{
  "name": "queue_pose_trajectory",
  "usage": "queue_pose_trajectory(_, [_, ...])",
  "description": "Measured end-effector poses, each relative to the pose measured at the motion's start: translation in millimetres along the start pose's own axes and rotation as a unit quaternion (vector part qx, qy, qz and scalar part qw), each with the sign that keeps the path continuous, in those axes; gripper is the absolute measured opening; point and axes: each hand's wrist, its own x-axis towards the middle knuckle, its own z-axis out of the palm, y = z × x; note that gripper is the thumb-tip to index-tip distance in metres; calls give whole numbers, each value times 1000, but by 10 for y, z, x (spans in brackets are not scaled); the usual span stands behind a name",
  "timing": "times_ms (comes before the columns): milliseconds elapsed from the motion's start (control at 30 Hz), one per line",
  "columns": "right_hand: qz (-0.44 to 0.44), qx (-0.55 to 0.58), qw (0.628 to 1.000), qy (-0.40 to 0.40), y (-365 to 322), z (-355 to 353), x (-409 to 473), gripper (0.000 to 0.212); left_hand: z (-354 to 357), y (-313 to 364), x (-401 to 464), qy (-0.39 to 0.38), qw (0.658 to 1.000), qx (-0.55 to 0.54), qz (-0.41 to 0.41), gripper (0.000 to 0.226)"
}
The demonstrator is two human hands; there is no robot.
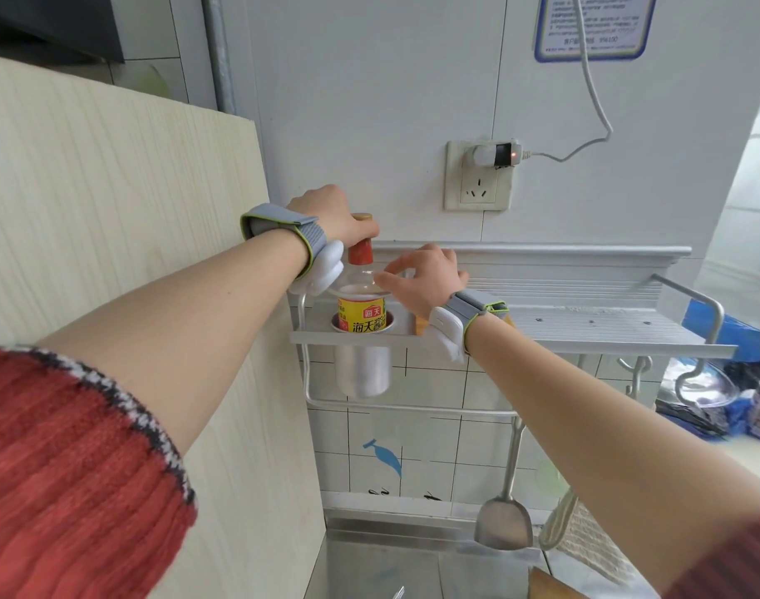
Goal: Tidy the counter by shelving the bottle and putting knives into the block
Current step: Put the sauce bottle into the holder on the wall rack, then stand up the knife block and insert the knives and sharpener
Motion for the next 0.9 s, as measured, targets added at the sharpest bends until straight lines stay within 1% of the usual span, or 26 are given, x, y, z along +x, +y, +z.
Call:
queue_pose_trajectory(133, [4, 22, 1000, 11, 79, -42, -70, 25, -7, 27, -19, -33, 999, -1, 3, 39])
queue_pose_trajectory(200, [6, 34, 999, 25, 136, -91, -138, 23, 7, 45, -72, -28, 1000, 11, -1, 39])
queue_pose_trajectory(233, [8, 41, 998, 38, 172, -125, -181, 22, 19, 61, -114, -14, 1000, 20, 3, 37])
queue_pose_trajectory(300, [13, 61, 995, 72, 258, -187, -265, 20, 50, 106, -227, 41, 999, 27, 9, 35])
queue_pose_trajectory(367, [15, 88, 990, 110, 385, -268, -406, 17, 122, 203, -398, 103, 994, 23, 32, 46])
queue_pose_trajectory(400, [17, 100, 987, 126, 457, -309, -476, 15, 166, 258, -484, 130, 990, 15, 58, 46])
queue_pose_trajectory(467, [39, 115, 982, 148, 594, -416, -635, 10, 261, 384, -677, 168, 976, -23, 138, 36])
queue_pose_trajectory(567, [84, 142, 972, 166, 887, -567, -957, 7, 553, 578, -1021, 182, 945, -88, 257, 24])
queue_pose_trajectory(600, [93, 148, 970, 171, 955, -583, -1025, 10, 644, 600, -1109, 185, 933, -99, 294, 21])
queue_pose_trajectory(667, [117, 146, 964, 191, 1183, -623, -1246, 19, 924, 704, -1341, 168, 904, -124, 372, 16])
queue_pose_trajectory(767, [154, 128, 960, 197, 1563, -645, -1618, 23, 1384, 843, -1669, 126, 861, -123, 478, 11])
queue_pose_trajectory(833, [188, 110, 959, 181, 1845, -649, -1875, 22, 1692, 933, -1860, 83, 841, -118, 522, 13])
queue_pose_trajectory(900, [225, 94, 956, 162, 2150, -664, -2136, 21, 2006, 1037, -2036, 30, 837, -124, 532, 14])
